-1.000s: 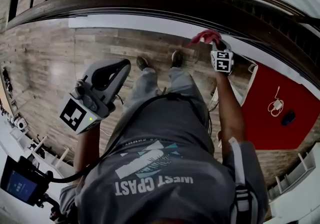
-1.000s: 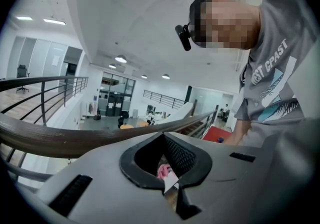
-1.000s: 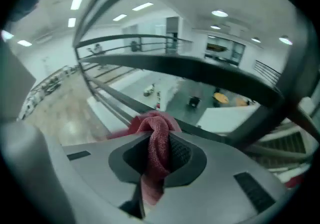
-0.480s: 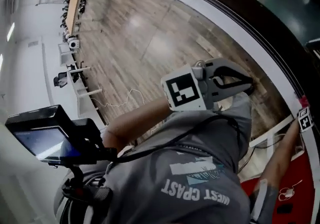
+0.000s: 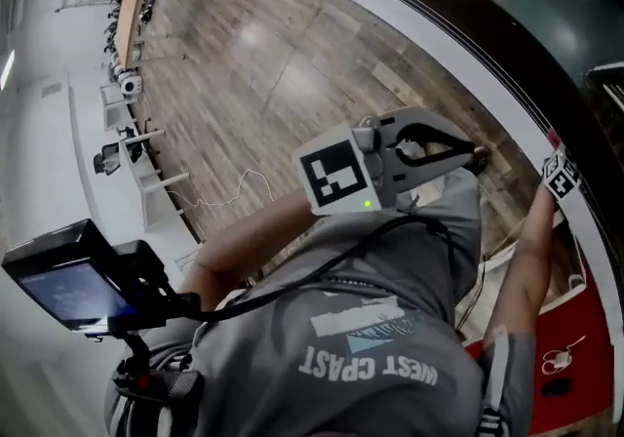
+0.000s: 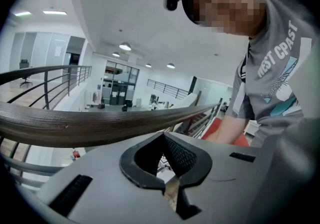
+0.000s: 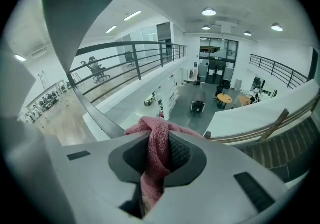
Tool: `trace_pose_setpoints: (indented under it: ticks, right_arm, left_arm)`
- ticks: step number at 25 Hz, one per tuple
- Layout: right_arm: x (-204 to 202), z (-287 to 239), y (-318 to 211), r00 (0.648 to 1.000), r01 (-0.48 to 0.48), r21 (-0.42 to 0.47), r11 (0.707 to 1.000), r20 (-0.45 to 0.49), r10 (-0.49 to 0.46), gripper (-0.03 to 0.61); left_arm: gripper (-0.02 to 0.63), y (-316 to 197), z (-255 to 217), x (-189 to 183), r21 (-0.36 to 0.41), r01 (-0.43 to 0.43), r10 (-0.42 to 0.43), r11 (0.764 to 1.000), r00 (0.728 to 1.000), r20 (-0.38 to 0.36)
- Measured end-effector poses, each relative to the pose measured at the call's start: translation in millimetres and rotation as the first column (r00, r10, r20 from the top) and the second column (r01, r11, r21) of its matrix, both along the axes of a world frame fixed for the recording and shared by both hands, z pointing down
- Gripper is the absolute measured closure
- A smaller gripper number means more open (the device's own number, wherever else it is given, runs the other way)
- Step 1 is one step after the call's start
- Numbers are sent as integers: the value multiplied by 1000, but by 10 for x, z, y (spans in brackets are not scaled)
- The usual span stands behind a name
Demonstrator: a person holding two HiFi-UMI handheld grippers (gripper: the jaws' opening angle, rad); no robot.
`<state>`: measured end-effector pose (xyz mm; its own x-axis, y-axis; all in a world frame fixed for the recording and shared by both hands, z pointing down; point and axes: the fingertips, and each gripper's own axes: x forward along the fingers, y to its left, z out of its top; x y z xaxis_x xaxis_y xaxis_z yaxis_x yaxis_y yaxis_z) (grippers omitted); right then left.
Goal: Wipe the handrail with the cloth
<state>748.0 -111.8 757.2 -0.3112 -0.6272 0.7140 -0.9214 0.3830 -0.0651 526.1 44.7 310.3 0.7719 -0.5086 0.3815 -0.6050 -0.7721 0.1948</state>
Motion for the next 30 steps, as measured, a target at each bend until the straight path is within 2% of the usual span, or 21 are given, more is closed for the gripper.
trace_pose_setpoints:
  ticks: [1,3,4,7,9,11,17,20,22,24,27,30]
  right_arm:
    - [49,22,60,1000,2,6,1000,3,-2,537]
    - [255,120,133,999,-35,9,999,-19,35,537]
    - [387,163,113,996,-80,12,997,-39,80,537]
    - [688,202,13,972,-216,20,976,-88,217,537]
    - [625,207,-5,959,-272,28,962,-81,273,537]
    - [245,231,-23,957,-287,42,957,-33,288,537]
    - [-1686,193,-213,987,-131,55,990,105,125,537]
    - [-2142,199,-249,992,-78,60,995,106,71,537]
    - [-2104,219,-226,996,-67,60,996,69,63,537]
    - [-1805,233,-183,991,-131,48,990,12,130,537]
    - [-1258,224,-99,941,-338,28,941,-12,339,537]
    - [-1332,234,-81,902,-432,28,901,-6,433,537]
  left_arm:
    - [614,61,17,-31,-19,23,-23,1000,1000,-20]
    - [614,126,99,-199,-101,124,-132,987,989,-69]
    - [614,123,166,-338,-126,151,-159,980,986,-55]
    - [614,5,347,-768,-141,165,-168,976,986,-6]
    - [615,-36,427,-976,-153,172,-176,973,984,-12]
    - [614,-15,478,-1166,-164,177,-183,970,983,-19]
    - [614,58,558,-1847,-181,176,-183,968,983,-22]
    - [614,159,607,-2263,-179,181,-188,967,982,-20]
    - [614,219,620,-2592,-174,192,-200,966,980,-26]
    - [614,263,618,-2917,-168,204,-212,964,977,-33]
    - [614,291,624,-3277,-159,218,-227,963,973,-41]
    - [614,271,666,-3422,-178,230,-243,957,968,-60]
